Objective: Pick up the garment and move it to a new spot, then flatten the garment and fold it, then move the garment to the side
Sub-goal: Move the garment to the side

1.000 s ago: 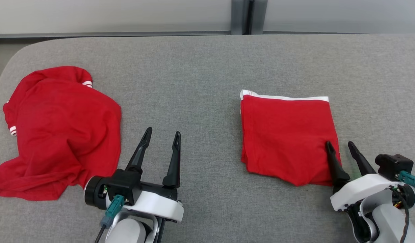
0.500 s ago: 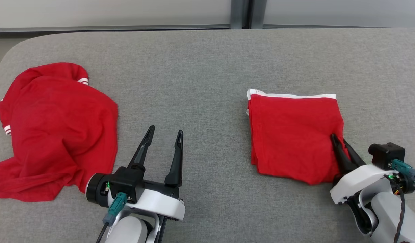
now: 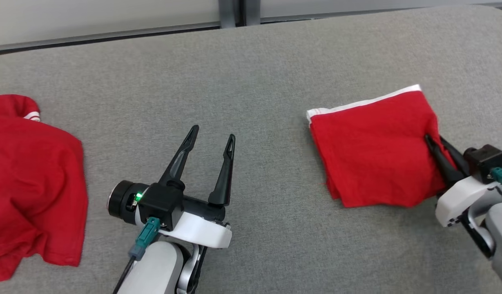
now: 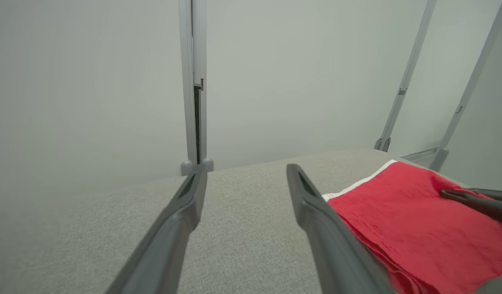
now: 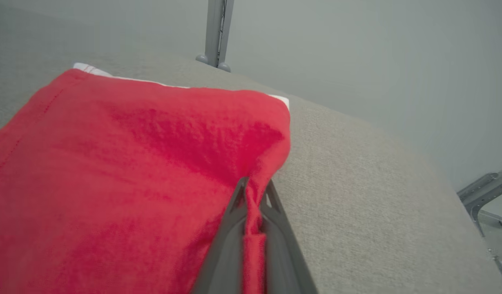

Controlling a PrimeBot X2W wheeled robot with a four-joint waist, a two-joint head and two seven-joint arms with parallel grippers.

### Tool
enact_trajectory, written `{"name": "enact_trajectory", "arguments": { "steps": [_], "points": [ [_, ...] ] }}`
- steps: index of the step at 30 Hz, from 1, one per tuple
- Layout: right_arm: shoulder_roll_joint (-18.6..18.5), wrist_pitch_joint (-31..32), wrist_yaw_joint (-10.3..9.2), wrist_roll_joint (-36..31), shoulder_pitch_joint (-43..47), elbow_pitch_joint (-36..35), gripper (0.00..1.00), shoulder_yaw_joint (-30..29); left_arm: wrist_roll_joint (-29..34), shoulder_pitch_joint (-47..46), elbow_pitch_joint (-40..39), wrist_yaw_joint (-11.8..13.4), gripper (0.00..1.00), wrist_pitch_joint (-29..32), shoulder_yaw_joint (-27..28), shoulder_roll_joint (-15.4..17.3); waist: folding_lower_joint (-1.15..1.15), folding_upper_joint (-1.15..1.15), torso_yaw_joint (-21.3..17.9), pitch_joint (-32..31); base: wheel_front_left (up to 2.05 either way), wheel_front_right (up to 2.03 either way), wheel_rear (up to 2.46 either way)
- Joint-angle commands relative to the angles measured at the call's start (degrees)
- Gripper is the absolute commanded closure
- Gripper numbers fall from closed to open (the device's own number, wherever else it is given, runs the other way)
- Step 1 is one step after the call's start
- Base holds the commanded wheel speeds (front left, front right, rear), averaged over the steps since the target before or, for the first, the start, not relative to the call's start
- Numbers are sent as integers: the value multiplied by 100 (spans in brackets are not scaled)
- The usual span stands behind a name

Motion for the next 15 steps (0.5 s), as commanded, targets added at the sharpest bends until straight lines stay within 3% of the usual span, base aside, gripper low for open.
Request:
{"name": "enact_trajectory", "arguments": {
  "steps": [1,6,15],
  "points": [
    [-168,-34,-3,-15,-162,0,100,67,63,-148,-38,-30,0,0,16,27,0,0,-248,250,0,0,0],
    [-760,-34,-2,-10,-480,146,100,303,272,-434,-24,-135,0,0,25,26,0,0,-519,616,0,0,0],
    [-1418,-34,-2,-71,-1050,499,100,305,727,-816,-93,-421,0,0,242,83,0,0,-847,1187,0,0,0]
  ]
}}
